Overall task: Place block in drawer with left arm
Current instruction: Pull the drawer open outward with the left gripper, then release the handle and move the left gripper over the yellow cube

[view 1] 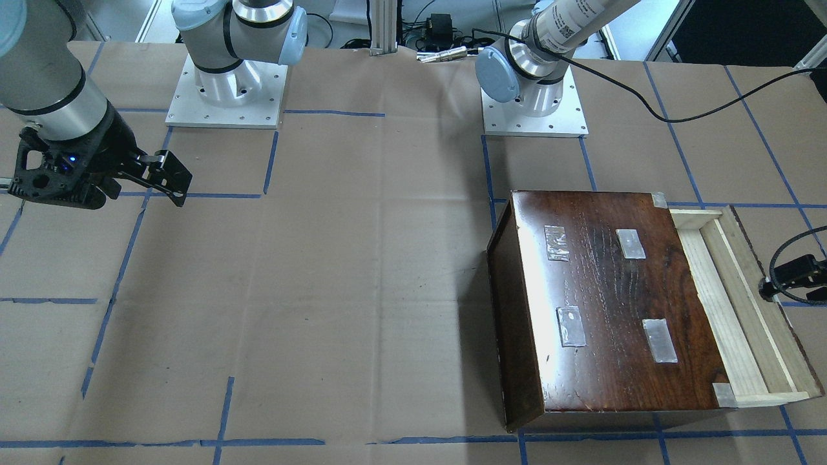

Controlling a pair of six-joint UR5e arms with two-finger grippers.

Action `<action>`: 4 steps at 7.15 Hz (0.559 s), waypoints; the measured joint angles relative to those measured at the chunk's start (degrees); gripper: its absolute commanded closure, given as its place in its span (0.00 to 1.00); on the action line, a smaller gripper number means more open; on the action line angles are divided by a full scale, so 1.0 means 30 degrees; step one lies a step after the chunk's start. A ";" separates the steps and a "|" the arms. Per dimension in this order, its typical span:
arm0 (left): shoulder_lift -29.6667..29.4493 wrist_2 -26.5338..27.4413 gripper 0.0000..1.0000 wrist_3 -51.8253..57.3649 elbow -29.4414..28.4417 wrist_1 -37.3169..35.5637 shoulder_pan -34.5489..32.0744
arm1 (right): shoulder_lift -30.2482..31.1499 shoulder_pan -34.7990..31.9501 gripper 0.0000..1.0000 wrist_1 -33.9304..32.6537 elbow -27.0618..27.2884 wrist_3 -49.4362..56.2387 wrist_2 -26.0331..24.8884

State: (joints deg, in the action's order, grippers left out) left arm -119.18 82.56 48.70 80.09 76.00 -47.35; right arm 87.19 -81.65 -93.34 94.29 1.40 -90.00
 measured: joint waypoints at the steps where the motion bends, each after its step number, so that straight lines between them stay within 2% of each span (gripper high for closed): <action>1: -0.0059 0.0073 0.01 0.0346 -0.0138 -0.0016 0.0350 | 0.0000 0.0000 0.00 0.0000 -0.0004 0.0000 0.0000; 4: -0.0059 0.0150 0.01 0.0608 -0.1475 0.0481 0.0680 | 0.0000 0.0000 0.00 -0.0001 -0.0010 0.0001 0.0000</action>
State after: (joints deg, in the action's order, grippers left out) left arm -119.36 83.01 50.53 75.67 77.44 -45.31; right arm 87.19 -81.65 -93.34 94.26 1.41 -90.00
